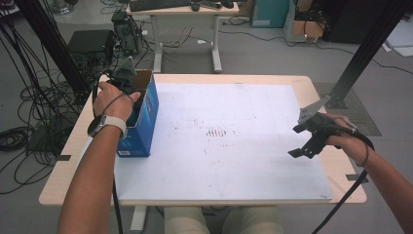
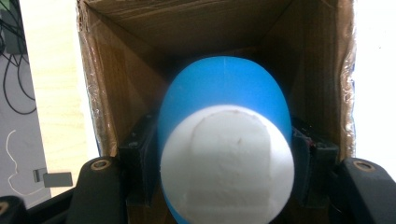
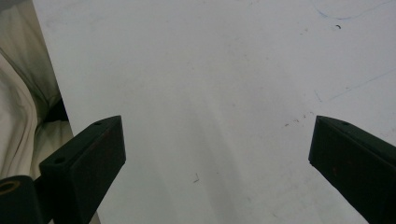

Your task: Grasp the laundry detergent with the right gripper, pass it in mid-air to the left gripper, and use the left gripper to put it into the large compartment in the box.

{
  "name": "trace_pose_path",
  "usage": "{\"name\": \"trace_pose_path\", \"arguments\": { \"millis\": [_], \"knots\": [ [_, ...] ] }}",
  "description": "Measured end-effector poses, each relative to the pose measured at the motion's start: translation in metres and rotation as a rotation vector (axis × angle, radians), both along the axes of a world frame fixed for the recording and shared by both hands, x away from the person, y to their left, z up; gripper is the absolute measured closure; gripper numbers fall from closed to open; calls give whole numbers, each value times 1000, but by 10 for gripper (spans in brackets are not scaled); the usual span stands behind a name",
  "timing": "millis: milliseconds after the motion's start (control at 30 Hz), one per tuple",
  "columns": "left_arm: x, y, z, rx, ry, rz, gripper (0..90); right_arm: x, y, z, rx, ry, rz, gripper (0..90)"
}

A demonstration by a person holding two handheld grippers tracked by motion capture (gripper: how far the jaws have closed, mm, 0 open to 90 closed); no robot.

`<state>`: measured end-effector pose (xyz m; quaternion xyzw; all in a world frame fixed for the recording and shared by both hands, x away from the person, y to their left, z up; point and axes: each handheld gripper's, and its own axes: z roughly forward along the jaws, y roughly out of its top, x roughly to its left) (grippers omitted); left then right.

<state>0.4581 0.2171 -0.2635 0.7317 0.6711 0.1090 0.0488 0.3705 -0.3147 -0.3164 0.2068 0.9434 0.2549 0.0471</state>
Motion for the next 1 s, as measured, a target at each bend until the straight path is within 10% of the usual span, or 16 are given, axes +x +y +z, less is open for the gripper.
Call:
{"name": "trace_pose_path", "arguments": {
  "millis": [1000],
  "knots": [
    [0, 1, 0, -3, 1, -2, 373, -1, 1, -1, 1, 6, 2, 38]
  ]
}}
